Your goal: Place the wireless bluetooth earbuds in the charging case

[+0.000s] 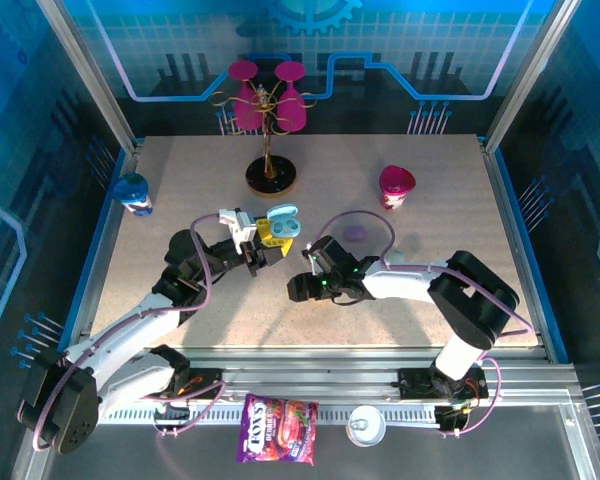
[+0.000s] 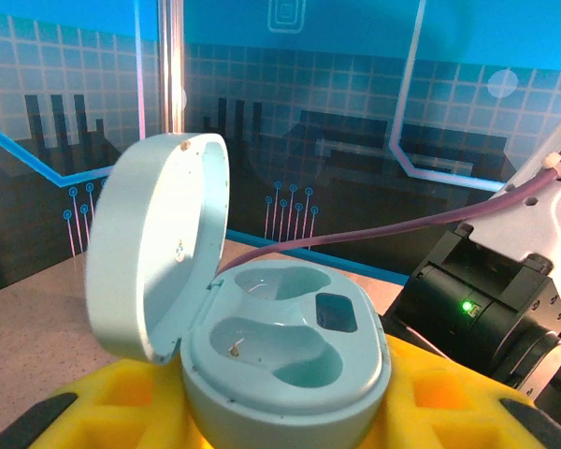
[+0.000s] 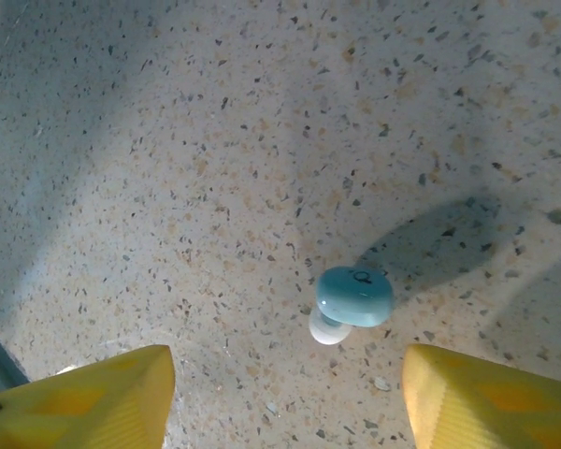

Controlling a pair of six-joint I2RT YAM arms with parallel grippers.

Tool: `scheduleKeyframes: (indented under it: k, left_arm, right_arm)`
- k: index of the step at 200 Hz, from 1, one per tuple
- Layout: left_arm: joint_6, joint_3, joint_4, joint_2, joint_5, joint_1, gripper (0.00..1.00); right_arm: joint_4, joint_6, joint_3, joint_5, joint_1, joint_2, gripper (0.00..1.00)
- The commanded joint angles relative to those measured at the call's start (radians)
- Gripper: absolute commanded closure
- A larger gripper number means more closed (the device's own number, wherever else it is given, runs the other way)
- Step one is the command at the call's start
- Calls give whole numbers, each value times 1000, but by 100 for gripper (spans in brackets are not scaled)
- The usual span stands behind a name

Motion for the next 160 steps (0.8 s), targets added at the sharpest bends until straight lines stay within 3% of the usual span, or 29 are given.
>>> scheduleKeyframes:
  k: [1,122,160]
  left_arm:
    - [13,9,39,7,-9,3,67]
    - [23,-6,25,-23,-27,3,67]
    - [26,-8,13,-43,-41,3,67]
  right_arm:
    - [-43,25,41,27,3,9,38]
    - [-132,-59,227,3,-2,153,40]
    - [-254,-149,284,86,19,145,41]
